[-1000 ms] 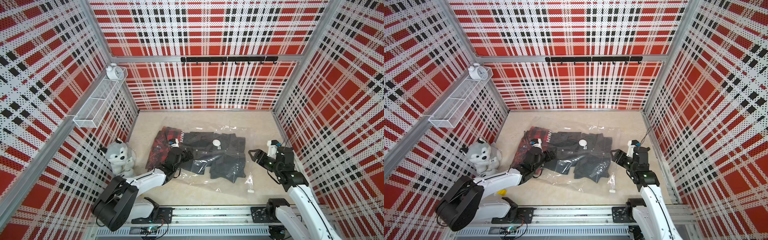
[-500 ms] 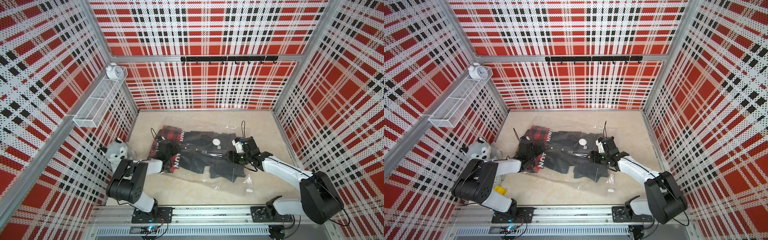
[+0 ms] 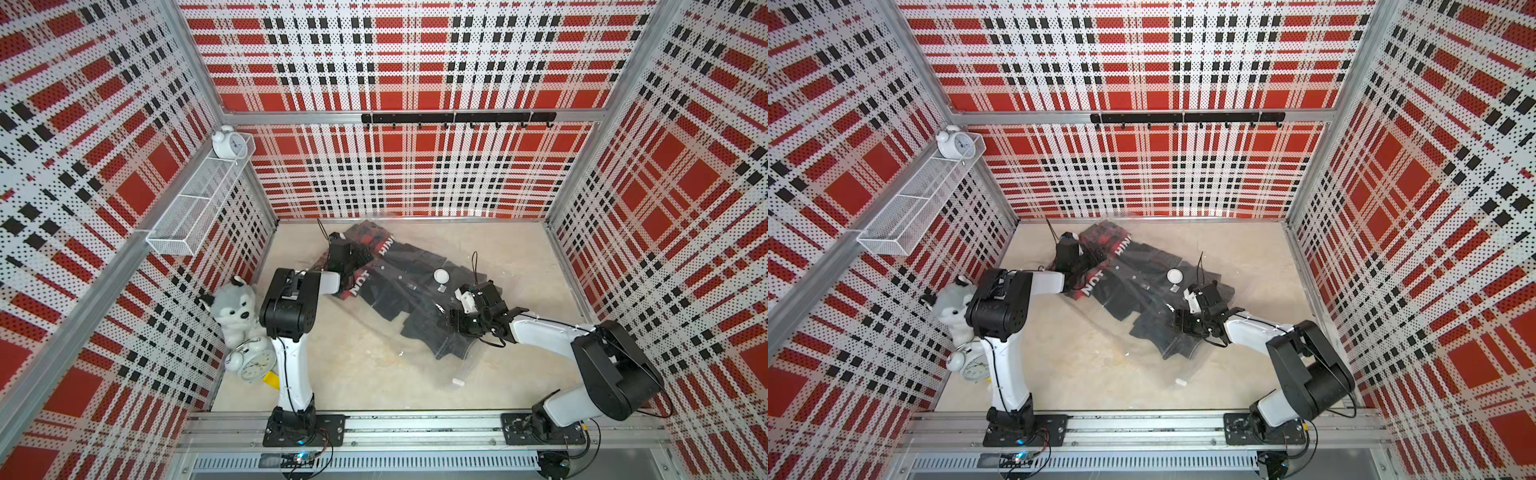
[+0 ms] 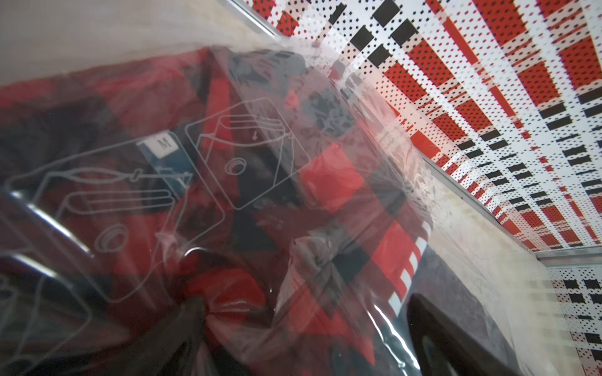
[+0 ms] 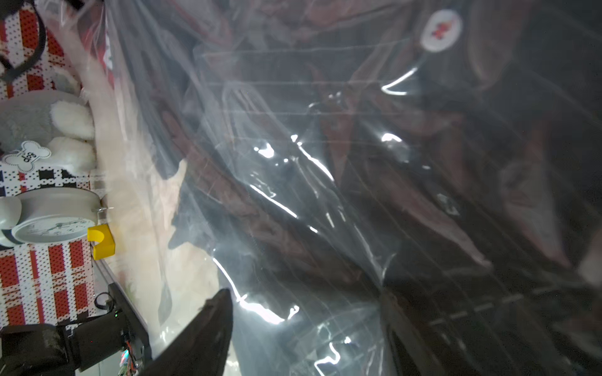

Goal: Place the folded shirt into the vacuum bag
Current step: Adjust the vacuum bag at the center of the board.

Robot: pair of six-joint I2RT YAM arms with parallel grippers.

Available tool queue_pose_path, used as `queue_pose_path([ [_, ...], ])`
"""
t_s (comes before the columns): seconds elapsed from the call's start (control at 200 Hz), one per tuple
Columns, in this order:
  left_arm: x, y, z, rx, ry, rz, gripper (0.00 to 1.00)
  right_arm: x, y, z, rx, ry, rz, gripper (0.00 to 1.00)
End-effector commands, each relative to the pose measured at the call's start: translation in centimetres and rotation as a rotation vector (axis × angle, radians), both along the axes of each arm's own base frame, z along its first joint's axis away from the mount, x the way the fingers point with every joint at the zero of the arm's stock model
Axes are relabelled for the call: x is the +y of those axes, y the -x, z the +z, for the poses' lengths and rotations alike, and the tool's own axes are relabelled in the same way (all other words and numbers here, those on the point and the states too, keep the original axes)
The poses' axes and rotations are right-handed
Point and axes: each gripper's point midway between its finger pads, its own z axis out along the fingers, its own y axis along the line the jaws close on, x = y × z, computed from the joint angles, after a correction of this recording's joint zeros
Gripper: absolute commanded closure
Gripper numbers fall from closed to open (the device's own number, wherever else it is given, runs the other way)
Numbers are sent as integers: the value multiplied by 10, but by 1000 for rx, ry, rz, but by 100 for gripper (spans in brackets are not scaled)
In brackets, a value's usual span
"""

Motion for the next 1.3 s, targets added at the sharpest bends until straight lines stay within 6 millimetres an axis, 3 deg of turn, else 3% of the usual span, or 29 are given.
queue_pose_path([
  [0.0,1,-7,-6,40,-44,-38,1,38,5,7,14,-74,63,27],
  [0.095,6,4,18,2,-79,-30,2,60,9,13,15,-107,100,27],
  [0.16,10,24,37,-20,-110,-20,2,63,10,22,-2,-139,97,27],
  [0.336,-6,92,82,-81,-203,-38,2,45,4,58,-101,-91,56,25],
  [0.356,-23,102,84,-88,-212,-74,2,41,4,61,-110,-79,48,24],
  [0.556,-100,194,110,-147,-352,-226,2,-16,2,85,-174,-19,-89,22],
  [0.691,-149,267,105,-173,-392,-397,2,-52,6,92,-203,-23,-169,21],
  [0.812,-178,330,95,-187,-449,-521,2,-68,9,90,-200,-39,-196,21],
  [0.902,-184,363,78,-134,-472,-572,1,-70,11,90,-197,-50,-196,20],
  [1.097,-180,411,42,42,-471,-631,2,-64,31,88,-175,-96,-135,22],
  [1.293,-176,465,41,90,-429,-737,2,-73,71,69,-115,-51,-141,23],
])
